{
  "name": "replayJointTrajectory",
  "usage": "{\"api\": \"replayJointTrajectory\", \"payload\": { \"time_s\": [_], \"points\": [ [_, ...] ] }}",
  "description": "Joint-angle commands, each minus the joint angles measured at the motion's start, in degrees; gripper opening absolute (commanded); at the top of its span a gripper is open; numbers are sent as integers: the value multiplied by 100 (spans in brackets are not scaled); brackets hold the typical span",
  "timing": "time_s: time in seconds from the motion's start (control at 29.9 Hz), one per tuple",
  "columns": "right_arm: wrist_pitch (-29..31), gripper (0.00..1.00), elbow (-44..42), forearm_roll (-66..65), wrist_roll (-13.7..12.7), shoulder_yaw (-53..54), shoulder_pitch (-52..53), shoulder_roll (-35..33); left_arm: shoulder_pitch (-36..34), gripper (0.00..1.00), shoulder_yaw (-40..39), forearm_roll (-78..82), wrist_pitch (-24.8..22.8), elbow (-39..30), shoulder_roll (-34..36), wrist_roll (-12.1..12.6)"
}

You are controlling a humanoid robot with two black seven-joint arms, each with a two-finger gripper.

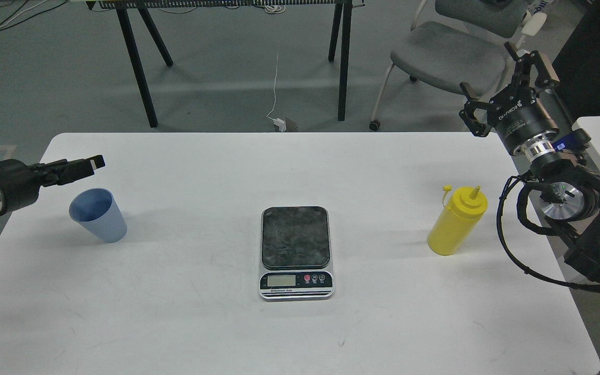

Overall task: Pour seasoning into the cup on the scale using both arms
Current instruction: 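Grasp the blue cup with the left gripper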

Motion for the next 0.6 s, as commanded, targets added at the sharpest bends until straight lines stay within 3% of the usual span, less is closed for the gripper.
{"api": "replayJointTrajectory", "payload": {
  "time_s": [0.0, 0.4, 0.57],
  "points": [
    [0, 99, 6, -5, 0, -1, 1, -6, 83, 99, 2, 30, 88, 281, -261, 1],
    [0, 99, 6, -5, 0, -1, -8, 29, 444, 99, 11, 531, 571, 1275, -841, 1],
    [0, 99, 6, -5, 0, -1, -8, 47, 505, 98, 11, 549, 633, 1328, -850, 1]
  ]
}}
